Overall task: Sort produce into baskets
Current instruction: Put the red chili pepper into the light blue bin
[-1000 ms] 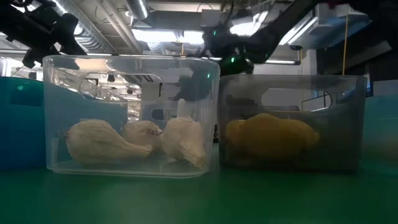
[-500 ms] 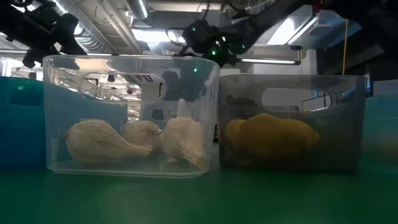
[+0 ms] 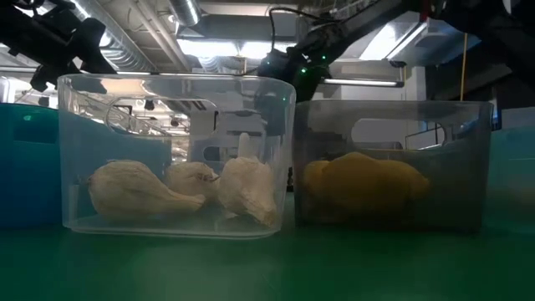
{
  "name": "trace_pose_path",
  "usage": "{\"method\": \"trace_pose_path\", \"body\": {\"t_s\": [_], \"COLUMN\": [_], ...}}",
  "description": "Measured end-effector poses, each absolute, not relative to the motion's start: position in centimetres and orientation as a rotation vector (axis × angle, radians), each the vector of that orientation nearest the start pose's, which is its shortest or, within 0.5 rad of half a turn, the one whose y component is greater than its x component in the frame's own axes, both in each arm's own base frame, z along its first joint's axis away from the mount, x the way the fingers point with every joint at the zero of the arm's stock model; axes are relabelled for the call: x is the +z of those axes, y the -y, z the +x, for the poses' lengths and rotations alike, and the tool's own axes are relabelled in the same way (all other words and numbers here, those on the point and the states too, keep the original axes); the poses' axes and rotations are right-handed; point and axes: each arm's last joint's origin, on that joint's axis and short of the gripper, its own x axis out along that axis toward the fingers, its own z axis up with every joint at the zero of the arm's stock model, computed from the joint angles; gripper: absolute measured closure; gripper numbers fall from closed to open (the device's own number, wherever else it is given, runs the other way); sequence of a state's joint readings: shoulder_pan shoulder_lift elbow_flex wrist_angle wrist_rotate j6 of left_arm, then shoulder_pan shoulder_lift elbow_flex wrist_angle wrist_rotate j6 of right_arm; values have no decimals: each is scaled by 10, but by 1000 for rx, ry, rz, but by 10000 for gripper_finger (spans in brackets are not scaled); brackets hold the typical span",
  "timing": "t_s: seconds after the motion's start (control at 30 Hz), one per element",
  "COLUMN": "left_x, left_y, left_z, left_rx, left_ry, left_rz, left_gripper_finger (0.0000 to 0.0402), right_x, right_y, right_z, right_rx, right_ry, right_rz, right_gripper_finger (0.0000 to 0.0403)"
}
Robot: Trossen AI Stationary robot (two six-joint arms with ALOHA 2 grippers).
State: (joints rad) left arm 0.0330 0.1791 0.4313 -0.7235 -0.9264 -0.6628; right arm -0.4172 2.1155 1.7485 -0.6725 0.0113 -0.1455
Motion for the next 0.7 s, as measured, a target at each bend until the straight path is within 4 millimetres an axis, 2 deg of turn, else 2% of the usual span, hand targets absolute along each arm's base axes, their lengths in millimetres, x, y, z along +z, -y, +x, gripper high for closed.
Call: {"method": "trace_pose_path", "body": {"t_s": [0.2,0.37,0.6,0.7], "left_x": [231,231,231,231], "left_y": [-25,-25,-25,-25], "left_z": [58,58,58,58], "left_rx": [1039,1040,1041,1041], "left_ry": [-112,-112,-111,-111], "left_rz": [-390,-390,-389,-389], "left_gripper_finger": [164,164,164,164], "right_x": [213,213,178,174], "right_y": [208,208,208,209], "right_z": [402,404,411,412], "right_rx": [-210,-160,-134,-135], "right_ry": [-1069,-1046,-1128,-1129], "right_rz": [97,86,110,112], "right_gripper_finger": [111,111,111,111]}}
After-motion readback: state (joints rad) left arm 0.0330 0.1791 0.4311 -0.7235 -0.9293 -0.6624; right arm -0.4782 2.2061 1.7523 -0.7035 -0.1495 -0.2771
